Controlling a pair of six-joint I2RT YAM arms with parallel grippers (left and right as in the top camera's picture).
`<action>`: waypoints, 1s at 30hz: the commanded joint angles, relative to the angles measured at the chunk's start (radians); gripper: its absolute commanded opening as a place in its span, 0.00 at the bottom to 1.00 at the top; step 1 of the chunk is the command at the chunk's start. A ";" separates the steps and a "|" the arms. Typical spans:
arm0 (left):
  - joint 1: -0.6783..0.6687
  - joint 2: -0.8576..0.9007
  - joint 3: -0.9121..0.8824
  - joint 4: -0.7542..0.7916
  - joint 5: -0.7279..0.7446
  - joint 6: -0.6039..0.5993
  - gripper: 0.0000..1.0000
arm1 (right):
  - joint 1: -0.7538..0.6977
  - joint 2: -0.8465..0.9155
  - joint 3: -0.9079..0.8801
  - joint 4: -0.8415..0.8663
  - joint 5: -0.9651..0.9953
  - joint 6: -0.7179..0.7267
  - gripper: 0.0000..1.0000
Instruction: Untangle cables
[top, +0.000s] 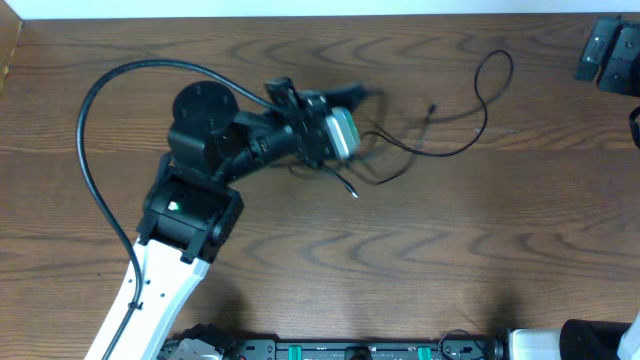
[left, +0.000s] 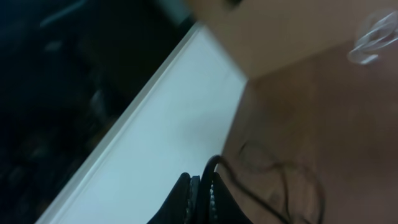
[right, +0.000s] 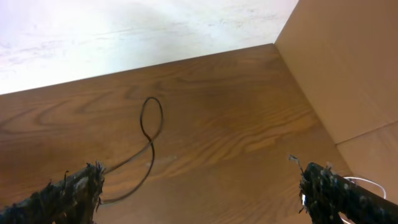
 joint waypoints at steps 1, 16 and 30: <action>-0.024 0.044 0.012 0.073 0.124 -0.085 0.07 | -0.002 -0.002 -0.004 -0.006 -0.024 0.011 0.99; 0.039 0.052 0.257 0.586 0.103 -0.532 0.07 | -0.002 -0.002 -0.004 -0.016 -0.112 0.011 0.99; 0.181 0.091 0.418 0.423 -0.069 -0.486 0.07 | -0.003 0.014 -0.018 -0.021 -0.130 0.012 0.99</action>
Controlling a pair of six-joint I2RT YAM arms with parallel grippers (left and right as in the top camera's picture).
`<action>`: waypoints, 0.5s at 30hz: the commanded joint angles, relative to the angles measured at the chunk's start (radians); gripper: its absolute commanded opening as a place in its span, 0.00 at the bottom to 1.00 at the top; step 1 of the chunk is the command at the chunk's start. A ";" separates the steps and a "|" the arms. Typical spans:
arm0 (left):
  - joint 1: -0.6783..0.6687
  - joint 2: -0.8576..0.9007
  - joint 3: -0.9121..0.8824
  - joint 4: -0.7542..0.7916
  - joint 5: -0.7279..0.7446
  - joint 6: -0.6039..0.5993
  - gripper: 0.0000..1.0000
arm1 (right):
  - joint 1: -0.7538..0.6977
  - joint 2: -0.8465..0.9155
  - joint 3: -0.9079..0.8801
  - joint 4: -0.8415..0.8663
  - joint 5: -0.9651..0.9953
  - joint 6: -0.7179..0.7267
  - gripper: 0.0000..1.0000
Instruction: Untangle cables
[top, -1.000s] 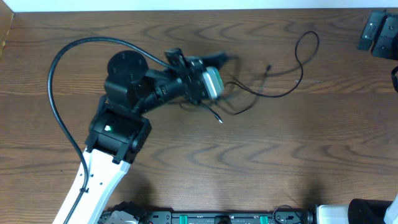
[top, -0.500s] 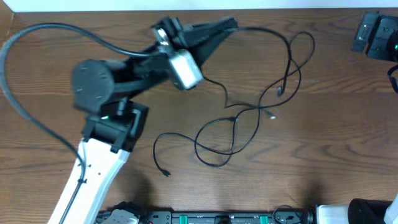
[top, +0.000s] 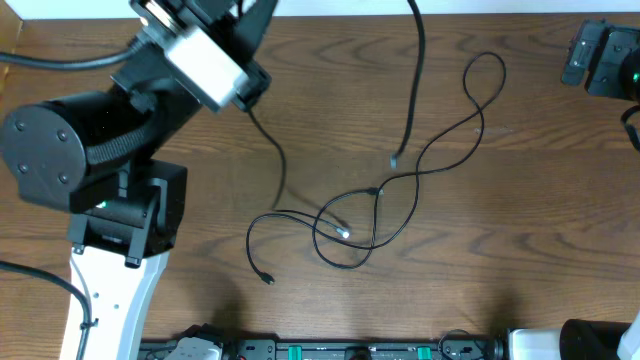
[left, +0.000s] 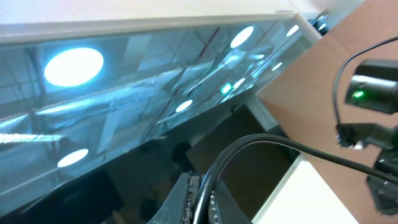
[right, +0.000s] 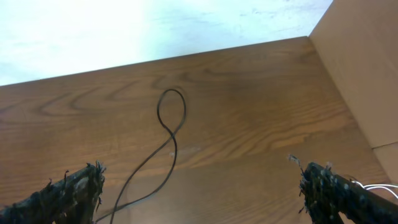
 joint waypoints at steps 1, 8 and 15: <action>0.039 0.036 0.020 -0.017 -0.027 0.011 0.07 | -0.002 0.019 -0.024 -0.002 -0.015 0.008 0.99; 0.080 0.128 0.037 -0.036 -0.022 -0.033 0.07 | 0.003 0.042 -0.187 -0.001 -0.093 0.008 0.99; 0.080 0.214 0.038 -0.041 0.042 -0.081 0.07 | 0.085 0.042 -0.390 0.047 -0.086 0.008 0.99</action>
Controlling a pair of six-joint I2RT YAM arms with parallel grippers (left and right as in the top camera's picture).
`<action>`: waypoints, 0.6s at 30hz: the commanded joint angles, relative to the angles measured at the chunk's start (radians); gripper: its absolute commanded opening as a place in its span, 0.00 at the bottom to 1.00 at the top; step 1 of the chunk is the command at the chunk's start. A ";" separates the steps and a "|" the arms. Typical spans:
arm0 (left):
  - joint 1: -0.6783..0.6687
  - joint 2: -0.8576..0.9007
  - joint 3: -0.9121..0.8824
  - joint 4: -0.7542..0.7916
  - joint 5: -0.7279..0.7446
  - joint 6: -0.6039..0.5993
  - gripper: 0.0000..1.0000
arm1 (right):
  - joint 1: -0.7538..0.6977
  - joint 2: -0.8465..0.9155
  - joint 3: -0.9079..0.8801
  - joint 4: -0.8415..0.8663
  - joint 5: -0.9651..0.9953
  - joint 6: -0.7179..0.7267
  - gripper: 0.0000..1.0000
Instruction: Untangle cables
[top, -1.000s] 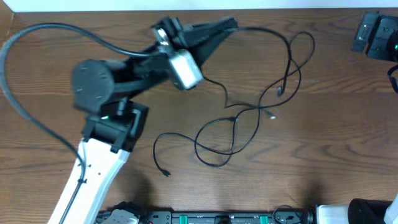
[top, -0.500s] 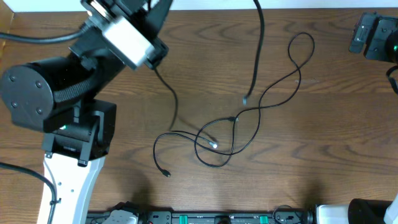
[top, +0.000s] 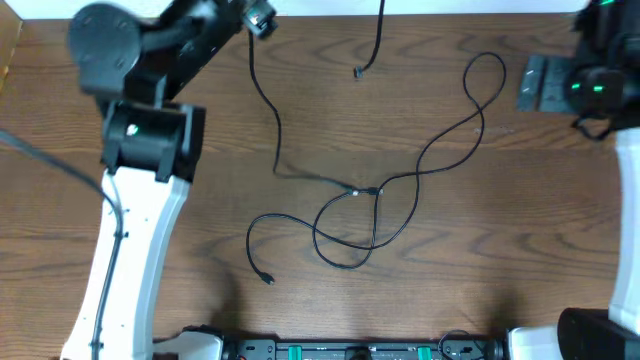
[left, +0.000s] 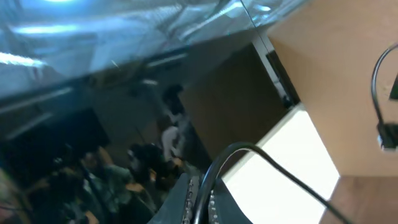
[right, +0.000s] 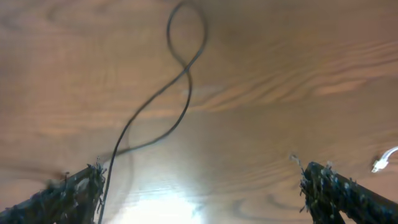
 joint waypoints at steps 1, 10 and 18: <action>0.002 0.019 0.029 0.002 0.033 -0.050 0.07 | 0.071 -0.004 -0.097 0.021 -0.010 0.005 0.99; 0.000 0.061 0.029 -0.010 0.076 -0.050 0.07 | 0.285 -0.004 -0.282 0.104 0.019 0.042 0.99; 0.000 0.148 0.029 -0.219 0.142 -0.050 0.68 | 0.470 -0.005 -0.297 0.114 0.129 0.050 0.99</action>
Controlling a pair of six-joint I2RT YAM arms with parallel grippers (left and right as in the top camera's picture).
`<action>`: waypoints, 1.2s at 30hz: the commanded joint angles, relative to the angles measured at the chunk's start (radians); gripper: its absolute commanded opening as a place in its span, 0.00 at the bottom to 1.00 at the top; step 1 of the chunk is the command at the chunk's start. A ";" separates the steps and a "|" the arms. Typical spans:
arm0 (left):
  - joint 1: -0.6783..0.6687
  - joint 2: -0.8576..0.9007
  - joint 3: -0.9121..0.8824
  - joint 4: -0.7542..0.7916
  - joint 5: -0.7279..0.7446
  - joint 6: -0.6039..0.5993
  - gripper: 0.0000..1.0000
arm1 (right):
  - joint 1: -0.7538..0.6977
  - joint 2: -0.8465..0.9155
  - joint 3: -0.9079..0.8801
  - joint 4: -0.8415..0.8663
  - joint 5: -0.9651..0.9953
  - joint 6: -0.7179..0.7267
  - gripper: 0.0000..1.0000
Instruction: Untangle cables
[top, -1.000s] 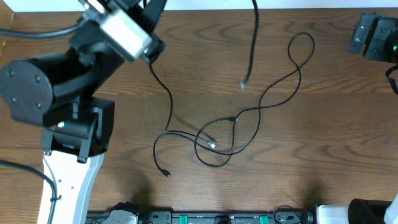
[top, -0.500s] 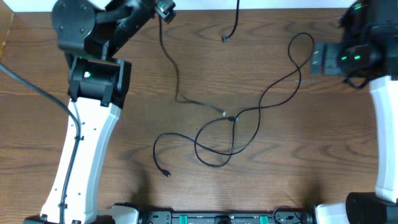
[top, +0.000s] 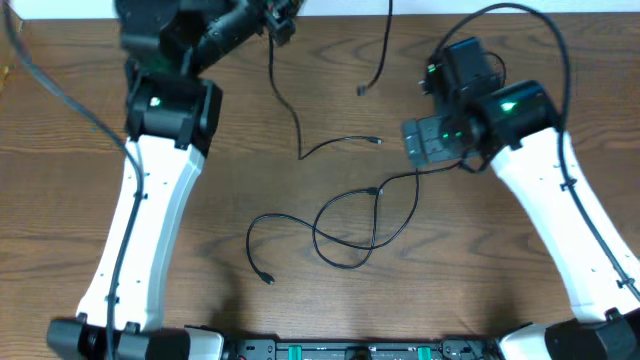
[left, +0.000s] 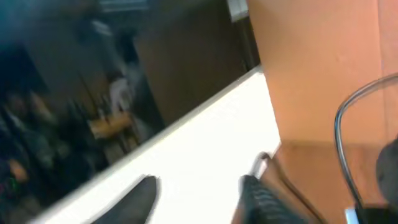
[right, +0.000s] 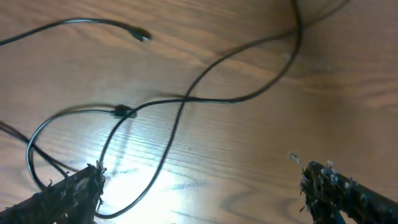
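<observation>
Thin black cables lie on the wooden table (top: 520, 300). A tangle of loops (top: 345, 235) sits at the middle, and its crossing strands (right: 180, 112) show below my right gripper (right: 202, 180), which is open and empty, hovering at the tangle's upper right (top: 425, 140). One strand (top: 290, 110) runs from the back edge down to a plug end (top: 377, 141). Another cable end (top: 362, 91) hangs near the back. My left gripper (top: 283, 22) is raised at the back left. In its own view it (left: 200, 182) is open, nothing between the fingers.
A loose plug end (top: 267, 280) lies at the front left of the tangle. A rack of equipment (top: 350, 350) lines the front edge. The right arm's own thick cable (top: 520, 15) arcs over the back right. A white wall (left: 205, 130) borders the table's back.
My left gripper, which was shut on a cable, now stands open. The right arm has moved from the back right corner to just over the tangle. A plug end now lies near the middle.
My left gripper was shut on a cable low over the tangle while the right gripper waited open at the back right. The left then held the cable high at the back left, stretching a strand out. Now it has let go, and the right hovers over the tangle.
</observation>
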 joint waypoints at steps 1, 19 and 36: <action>0.000 0.045 0.019 -0.114 0.034 -0.011 0.84 | 0.050 -0.010 -0.002 -0.002 0.063 0.019 0.99; 0.038 0.052 0.019 -1.035 -0.211 0.290 0.87 | 0.059 -0.010 -0.002 -0.011 0.027 0.019 0.99; 0.051 0.054 -0.091 -1.186 -0.349 0.297 0.84 | 0.053 0.114 -0.220 0.262 -0.042 0.019 0.93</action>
